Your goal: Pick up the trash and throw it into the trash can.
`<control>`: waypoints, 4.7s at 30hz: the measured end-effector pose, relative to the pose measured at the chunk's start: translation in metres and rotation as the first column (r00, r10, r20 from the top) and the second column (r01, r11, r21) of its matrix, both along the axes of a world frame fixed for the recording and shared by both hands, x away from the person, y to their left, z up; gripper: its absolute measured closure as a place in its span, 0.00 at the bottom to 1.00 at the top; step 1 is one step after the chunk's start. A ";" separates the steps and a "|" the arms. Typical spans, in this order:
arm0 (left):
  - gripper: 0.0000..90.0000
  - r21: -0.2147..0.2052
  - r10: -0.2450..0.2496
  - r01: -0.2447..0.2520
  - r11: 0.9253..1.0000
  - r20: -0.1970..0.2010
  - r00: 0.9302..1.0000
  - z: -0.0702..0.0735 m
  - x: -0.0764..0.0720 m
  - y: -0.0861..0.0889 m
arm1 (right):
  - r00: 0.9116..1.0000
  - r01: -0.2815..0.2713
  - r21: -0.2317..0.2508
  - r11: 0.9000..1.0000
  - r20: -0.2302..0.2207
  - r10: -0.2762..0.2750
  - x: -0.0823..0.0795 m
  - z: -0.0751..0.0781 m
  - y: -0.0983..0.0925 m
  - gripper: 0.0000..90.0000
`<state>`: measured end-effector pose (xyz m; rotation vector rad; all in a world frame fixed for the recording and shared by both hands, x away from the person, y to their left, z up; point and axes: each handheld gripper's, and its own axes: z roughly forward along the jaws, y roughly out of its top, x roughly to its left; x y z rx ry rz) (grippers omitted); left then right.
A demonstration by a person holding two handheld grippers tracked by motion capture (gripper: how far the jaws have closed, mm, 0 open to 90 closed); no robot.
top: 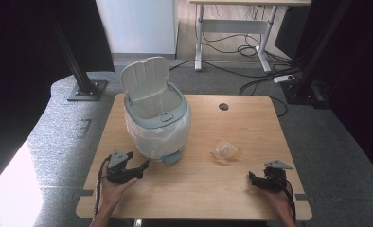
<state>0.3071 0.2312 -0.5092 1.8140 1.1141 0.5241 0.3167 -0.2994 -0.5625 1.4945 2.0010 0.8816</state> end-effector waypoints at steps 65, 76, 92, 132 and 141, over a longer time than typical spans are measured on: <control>0.24 -0.003 -0.034 0.034 0.999 -0.074 0.997 -0.017 0.006 0.000 | 0.986 -0.124 0.093 0.988 0.125 0.112 0.035 0.052 0.067 0.09; 0.24 0.005 -0.038 0.039 0.999 -0.079 0.996 -0.018 0.007 0.000 | 0.986 -0.127 0.095 0.987 0.120 0.115 0.060 0.056 0.082 0.08; 0.25 -0.006 -0.031 0.031 1.000 -0.092 0.995 -0.021 0.008 0.003 | 0.992 -0.128 0.087 0.988 -0.001 0.129 0.086 0.023 0.093 0.15; 0.26 0.005 -0.035 0.036 0.999 -0.113 0.993 -0.024 0.010 0.002 | 0.957 -0.262 0.261 0.929 0.198 0.214 0.045 0.081 0.062 0.79; 0.26 0.002 -0.034 0.035 0.999 -0.115 0.993 -0.024 0.010 0.003 | 0.934 -0.307 0.277 0.910 0.272 0.232 0.034 0.111 0.066 0.79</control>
